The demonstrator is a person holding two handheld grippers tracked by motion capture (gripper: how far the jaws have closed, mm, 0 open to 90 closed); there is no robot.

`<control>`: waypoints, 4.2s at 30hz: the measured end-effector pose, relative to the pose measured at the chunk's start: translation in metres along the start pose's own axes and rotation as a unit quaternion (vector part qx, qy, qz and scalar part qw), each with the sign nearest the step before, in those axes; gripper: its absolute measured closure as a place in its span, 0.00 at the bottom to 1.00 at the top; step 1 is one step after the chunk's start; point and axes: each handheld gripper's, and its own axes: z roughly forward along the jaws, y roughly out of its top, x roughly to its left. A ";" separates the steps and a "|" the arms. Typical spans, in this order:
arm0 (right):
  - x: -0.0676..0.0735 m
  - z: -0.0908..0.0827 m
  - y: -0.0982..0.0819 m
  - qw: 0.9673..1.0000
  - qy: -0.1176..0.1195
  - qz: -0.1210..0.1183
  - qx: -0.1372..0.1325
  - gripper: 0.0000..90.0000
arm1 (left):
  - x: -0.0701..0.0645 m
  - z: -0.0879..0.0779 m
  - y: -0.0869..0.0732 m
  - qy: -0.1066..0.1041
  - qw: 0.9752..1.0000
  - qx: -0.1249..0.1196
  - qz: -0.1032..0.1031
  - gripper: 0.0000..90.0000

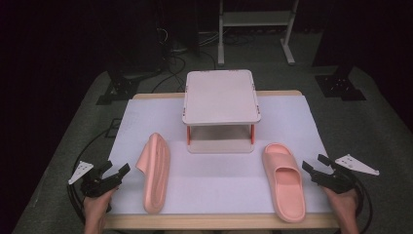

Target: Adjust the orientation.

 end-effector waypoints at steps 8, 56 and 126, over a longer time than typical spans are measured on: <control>0.001 0.002 0.001 1.000 0.002 -0.003 0.002 0.26 | -0.001 -0.005 -0.004 -0.001 1.000 0.003 0.001 0.11; 0.009 -0.001 0.003 1.000 0.011 -0.016 -0.006 0.26 | -0.037 0.036 0.000 -0.065 0.992 0.104 0.040 0.57; 0.008 -0.002 0.001 1.000 0.020 -0.020 -0.004 0.26 | -0.067 0.044 0.007 -0.103 0.992 0.050 0.049 0.56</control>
